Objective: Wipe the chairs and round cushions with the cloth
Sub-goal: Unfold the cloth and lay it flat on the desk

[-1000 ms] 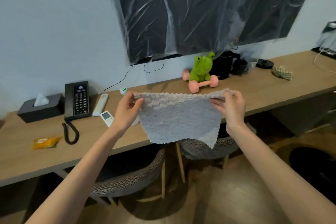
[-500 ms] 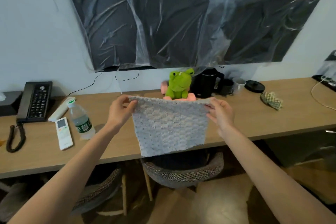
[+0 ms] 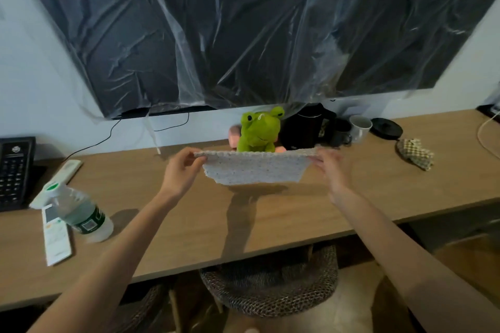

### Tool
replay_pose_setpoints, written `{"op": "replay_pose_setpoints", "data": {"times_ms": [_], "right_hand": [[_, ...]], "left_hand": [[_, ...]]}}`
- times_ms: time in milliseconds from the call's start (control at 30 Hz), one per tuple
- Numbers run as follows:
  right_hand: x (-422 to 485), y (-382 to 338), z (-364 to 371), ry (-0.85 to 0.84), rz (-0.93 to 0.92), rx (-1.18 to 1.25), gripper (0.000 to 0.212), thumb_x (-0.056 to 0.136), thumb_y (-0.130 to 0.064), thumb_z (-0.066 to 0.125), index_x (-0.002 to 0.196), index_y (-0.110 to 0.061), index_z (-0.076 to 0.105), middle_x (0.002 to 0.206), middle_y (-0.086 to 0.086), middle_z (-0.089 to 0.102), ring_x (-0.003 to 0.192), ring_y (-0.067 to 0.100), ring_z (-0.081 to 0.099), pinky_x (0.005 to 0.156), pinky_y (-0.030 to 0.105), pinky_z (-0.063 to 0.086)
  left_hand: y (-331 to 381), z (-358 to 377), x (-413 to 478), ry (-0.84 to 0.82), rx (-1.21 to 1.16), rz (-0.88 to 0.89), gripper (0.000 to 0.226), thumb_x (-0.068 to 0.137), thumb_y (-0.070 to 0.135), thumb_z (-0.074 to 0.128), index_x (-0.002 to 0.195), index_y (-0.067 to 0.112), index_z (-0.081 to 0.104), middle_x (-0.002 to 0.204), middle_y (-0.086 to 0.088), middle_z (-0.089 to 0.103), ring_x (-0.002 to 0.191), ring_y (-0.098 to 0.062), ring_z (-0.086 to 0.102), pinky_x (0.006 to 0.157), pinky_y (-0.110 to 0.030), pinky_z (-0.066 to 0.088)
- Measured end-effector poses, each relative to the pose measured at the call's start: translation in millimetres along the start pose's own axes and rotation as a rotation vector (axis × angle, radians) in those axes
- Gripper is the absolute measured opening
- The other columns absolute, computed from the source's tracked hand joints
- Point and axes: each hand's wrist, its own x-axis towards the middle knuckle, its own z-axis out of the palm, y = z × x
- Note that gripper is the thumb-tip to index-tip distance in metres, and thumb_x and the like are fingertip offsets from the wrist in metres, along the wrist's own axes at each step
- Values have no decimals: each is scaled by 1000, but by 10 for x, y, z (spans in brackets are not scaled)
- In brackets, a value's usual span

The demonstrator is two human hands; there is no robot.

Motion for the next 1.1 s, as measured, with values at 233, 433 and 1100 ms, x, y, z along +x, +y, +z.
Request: {"op": "replay_pose_setpoints", "data": {"times_ms": [233,433,1100], "right_hand": [[-62,519,-288,29,166,-202,15,95,-14,56,80,-15,56,79,4,65,67,14,60,70,28,51],[-214,938,-512,-27,332,-355,16,95,-18,57,80,-13,57,75,3,64,62,15,56,62,25,48],[643,1283,314,-45,465,-354,30,100,-22,50,125,-7,56,121,7,64,107,22,61,84,25,48]], "left_hand": [[-413,251,-403,-87,132,-77,8,93,13,60,86,9,60,80,3,62,77,-7,59,68,-14,46],[-848,383,-883,-206,248,-207,5,94,23,59,90,19,59,81,7,65,84,-16,64,68,-28,46],[-1443,723,93,-211,291,-346,37,94,23,59,129,11,53,118,-7,63,95,-20,61,79,-29,50]]}}
